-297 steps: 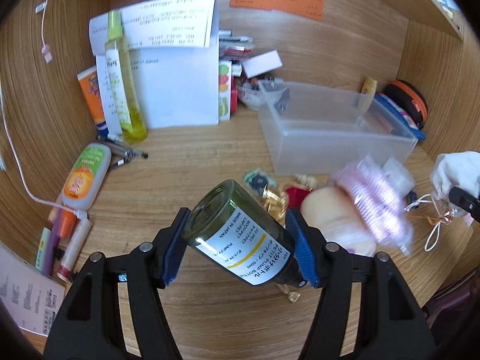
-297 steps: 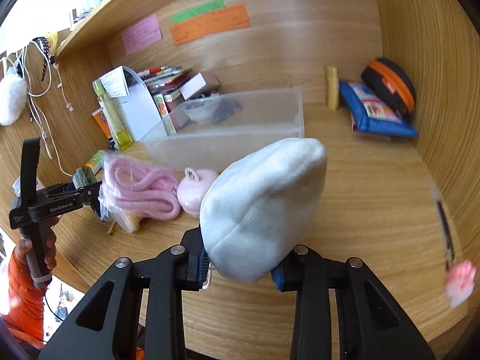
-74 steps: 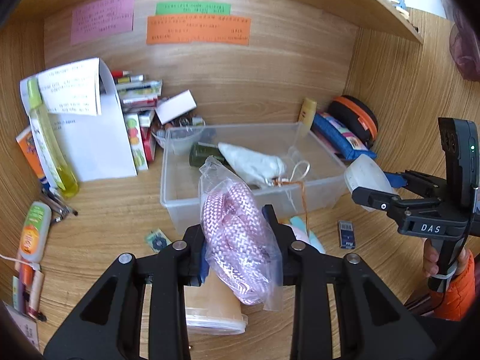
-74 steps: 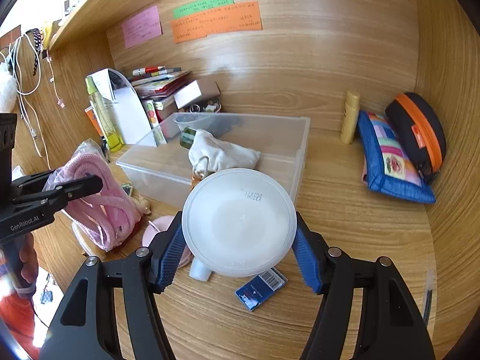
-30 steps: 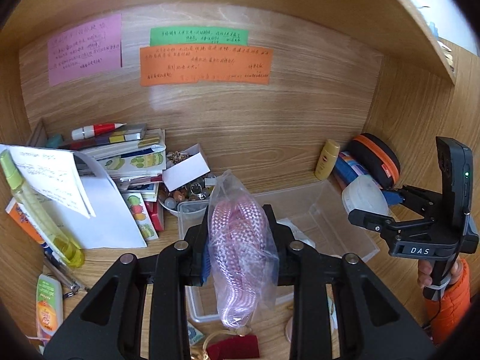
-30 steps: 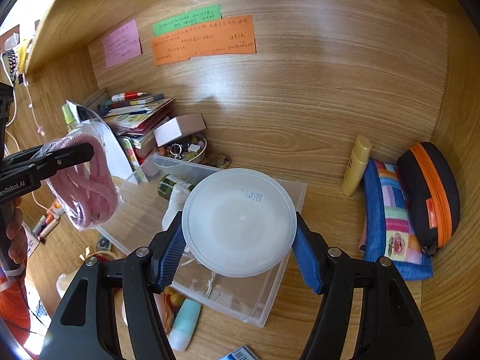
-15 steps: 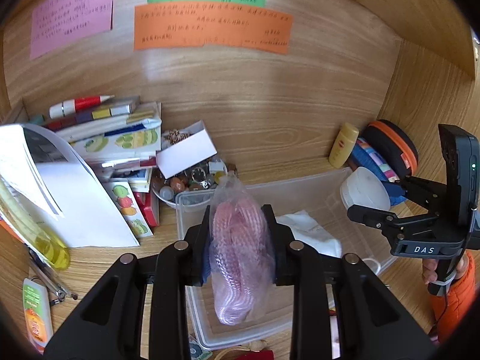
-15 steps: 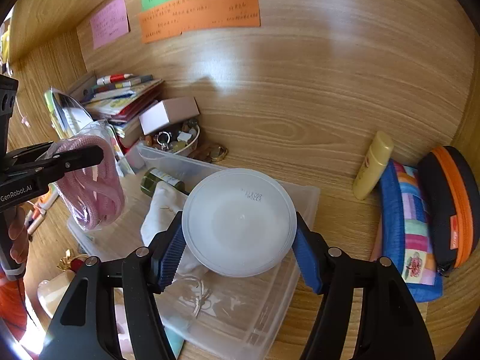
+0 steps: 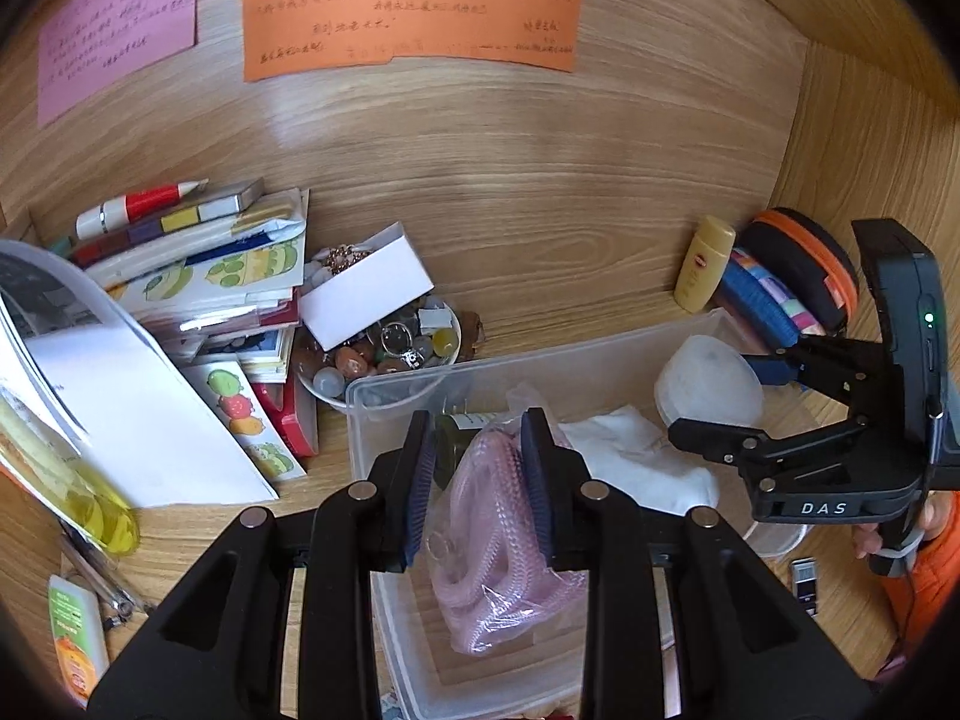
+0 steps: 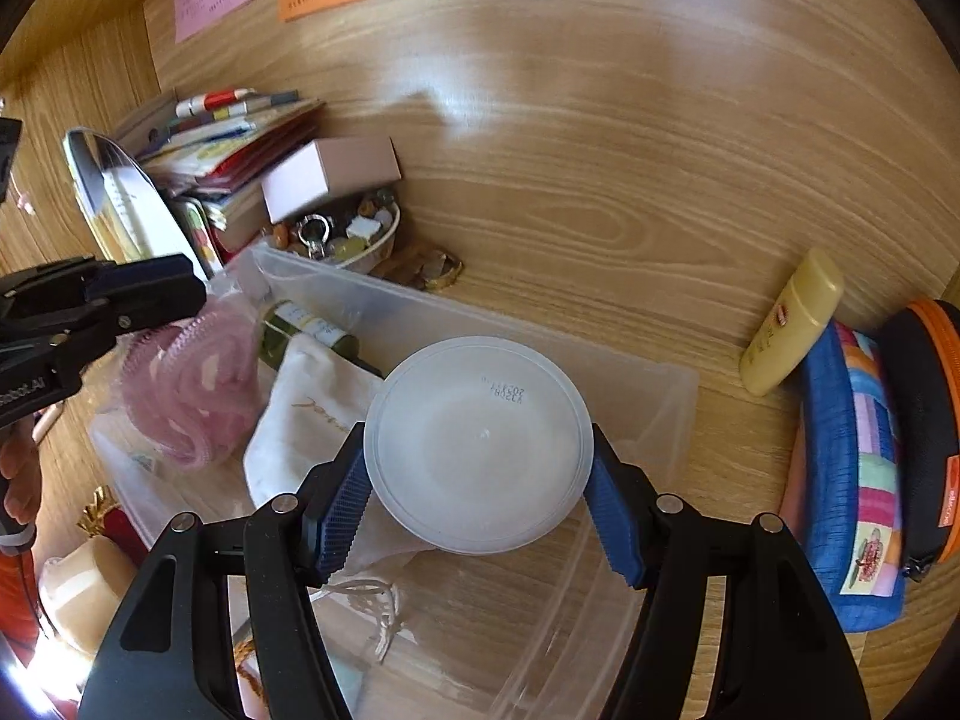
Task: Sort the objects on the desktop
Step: 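Carry rope bag and white jar into the clear bin and open both tools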
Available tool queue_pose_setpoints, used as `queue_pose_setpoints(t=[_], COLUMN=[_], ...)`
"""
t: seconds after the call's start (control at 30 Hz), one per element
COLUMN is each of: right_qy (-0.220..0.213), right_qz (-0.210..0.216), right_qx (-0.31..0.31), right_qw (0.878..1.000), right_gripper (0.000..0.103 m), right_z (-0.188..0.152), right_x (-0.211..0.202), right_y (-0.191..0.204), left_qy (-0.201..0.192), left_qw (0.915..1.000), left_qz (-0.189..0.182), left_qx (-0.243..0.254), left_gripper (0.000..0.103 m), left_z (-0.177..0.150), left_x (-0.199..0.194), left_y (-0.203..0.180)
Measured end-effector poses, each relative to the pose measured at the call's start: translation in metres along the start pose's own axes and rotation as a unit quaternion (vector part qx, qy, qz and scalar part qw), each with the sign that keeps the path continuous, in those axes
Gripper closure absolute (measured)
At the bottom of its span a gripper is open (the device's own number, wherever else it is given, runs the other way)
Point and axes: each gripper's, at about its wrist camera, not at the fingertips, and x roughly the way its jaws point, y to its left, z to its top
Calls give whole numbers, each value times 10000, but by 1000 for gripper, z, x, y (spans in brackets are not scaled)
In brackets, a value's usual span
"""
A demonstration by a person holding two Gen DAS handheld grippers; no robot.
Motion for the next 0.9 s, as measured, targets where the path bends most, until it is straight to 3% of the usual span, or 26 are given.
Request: queue_pose_setpoints(t=[0.13,0.27,0.6,0.9], right_qy=[151,129,99,-107], right_qz=[-91,-182,-202,-394], right_qx=[-164,-275,-454,-581], right_qw=[9997,9994,9987,9975], right_gripper=[40,40,40,32], right_z=[0,0,0,-6], right_x=[10,11,4,-21], right_y=[7,13,25,33], left_qy=[68,198,365,157], left_qw=[9999,9994,9984,9981], left_qz=[15,45,190,453], left_qx=[138,277,381,392], left_gripper=[51,40,36,18], left_z=[-2,-5,-10,-11], left_x=[7,16,19,-9], left_y=[-7,-16,-21,-24])
